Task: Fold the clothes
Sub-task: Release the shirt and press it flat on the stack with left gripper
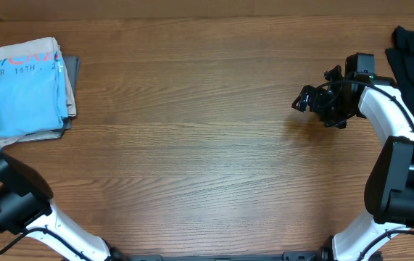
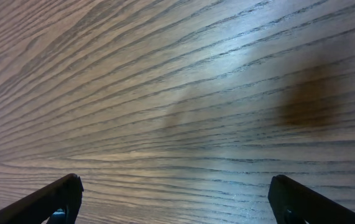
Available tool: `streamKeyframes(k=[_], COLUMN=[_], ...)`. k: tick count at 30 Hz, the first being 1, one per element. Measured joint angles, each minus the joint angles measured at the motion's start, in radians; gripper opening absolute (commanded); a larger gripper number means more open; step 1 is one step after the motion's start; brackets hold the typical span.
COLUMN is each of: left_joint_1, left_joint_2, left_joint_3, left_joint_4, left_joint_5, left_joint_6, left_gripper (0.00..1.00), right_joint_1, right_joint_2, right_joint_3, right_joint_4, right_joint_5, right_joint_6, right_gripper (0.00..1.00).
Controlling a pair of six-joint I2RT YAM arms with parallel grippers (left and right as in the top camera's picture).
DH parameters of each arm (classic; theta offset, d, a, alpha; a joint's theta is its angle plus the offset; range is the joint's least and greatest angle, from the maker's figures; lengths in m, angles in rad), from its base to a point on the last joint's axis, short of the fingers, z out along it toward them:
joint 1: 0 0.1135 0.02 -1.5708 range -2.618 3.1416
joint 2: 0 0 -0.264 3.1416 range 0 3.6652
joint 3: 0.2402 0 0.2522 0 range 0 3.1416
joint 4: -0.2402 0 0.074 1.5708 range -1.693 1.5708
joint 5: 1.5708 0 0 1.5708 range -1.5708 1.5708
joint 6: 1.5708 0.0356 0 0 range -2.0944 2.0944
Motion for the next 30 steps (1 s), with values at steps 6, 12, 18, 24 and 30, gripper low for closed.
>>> streamKeyframes(k=[6, 12, 18, 24, 30], left_joint_1=[0.048, 0.078, 0.053, 0.0, -0.063], left_joint_2=[0.0, -0.002, -0.002, -0.002, -0.002], left_joint_3=[-0.055, -0.055, -0.084, -0.209, -0.389], left_joint_4=[0.01, -0.003, 0.091, 0.293, 0.569], left_joint_5=[0.143, 0.546, 0.846, 0.948, 0.922], left_joint_6=[-0.107, -0.117, -0.121, -0.204, -0.332], left_gripper=[0.82, 0.04, 0.04, 0.04, 0.04], right_joint_1=[0.0, 0.0, 0.0, 0.0, 0.0], right_joint_2=[0.0, 0.0, 0.0, 0.0, 0.0], right_joint_3=[0.0, 0.0, 0.0, 0.0, 0.0], right_joint_4=[0.0, 0.0, 0.0, 0.0, 0.0], right_joint_5=[0.0, 0.0, 0.0, 0.0, 0.0], right_joint_6=[0.0, 0.0, 0.0, 0.0, 0.0], right_gripper=[1.0, 1.0, 1.0, 1.0, 1.0])
